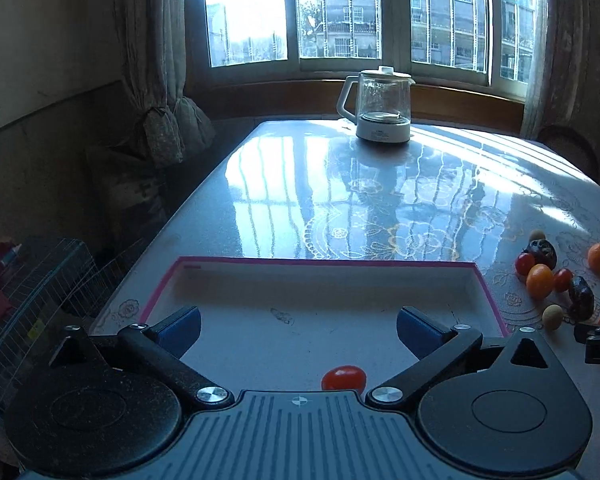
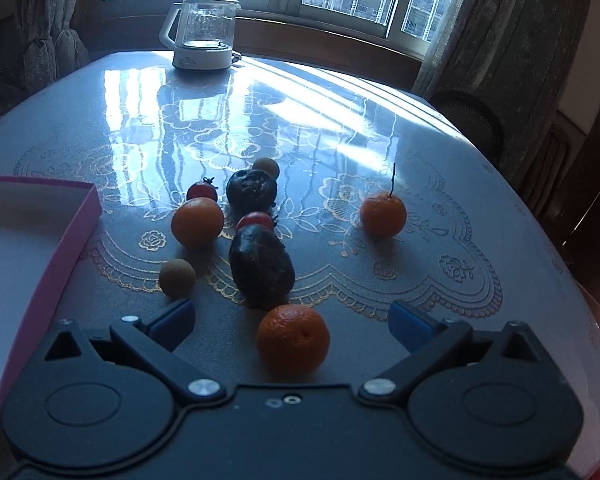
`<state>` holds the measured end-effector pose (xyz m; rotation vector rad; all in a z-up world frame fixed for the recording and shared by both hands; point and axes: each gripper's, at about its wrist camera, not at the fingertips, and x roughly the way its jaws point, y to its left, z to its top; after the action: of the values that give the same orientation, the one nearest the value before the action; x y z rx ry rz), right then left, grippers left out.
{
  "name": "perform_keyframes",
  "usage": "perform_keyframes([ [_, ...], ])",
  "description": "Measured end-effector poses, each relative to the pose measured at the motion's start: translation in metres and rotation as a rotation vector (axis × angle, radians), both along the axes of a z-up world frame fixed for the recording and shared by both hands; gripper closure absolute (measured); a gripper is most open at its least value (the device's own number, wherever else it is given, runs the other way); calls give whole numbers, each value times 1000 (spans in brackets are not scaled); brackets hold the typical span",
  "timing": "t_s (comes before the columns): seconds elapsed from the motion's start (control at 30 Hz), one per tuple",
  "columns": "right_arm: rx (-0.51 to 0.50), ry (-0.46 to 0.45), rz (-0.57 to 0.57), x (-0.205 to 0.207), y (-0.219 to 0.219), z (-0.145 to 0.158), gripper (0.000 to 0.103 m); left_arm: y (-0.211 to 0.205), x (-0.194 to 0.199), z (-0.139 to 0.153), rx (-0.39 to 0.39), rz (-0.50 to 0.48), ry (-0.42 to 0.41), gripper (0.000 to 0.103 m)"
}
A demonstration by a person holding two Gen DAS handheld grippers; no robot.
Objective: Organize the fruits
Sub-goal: 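Move the right gripper to the mandarin orange and close on it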
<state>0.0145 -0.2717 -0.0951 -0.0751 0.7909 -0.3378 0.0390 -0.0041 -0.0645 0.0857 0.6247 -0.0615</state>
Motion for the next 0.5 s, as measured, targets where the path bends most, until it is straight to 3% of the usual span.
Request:
perform_keyframes([
  [0.17, 128, -24, 0, 2, -8, -8, 6, 12, -1, -4, -29, 19, 50, 0],
  [0.3, 148, 6, -6, 6, -10, -15, 23, 18, 1, -6, -40, 37, 65, 0],
  [0.5, 152, -17, 3, 3, -11, -15, 34, 20, 4, -7, -49, 52, 77, 0],
])
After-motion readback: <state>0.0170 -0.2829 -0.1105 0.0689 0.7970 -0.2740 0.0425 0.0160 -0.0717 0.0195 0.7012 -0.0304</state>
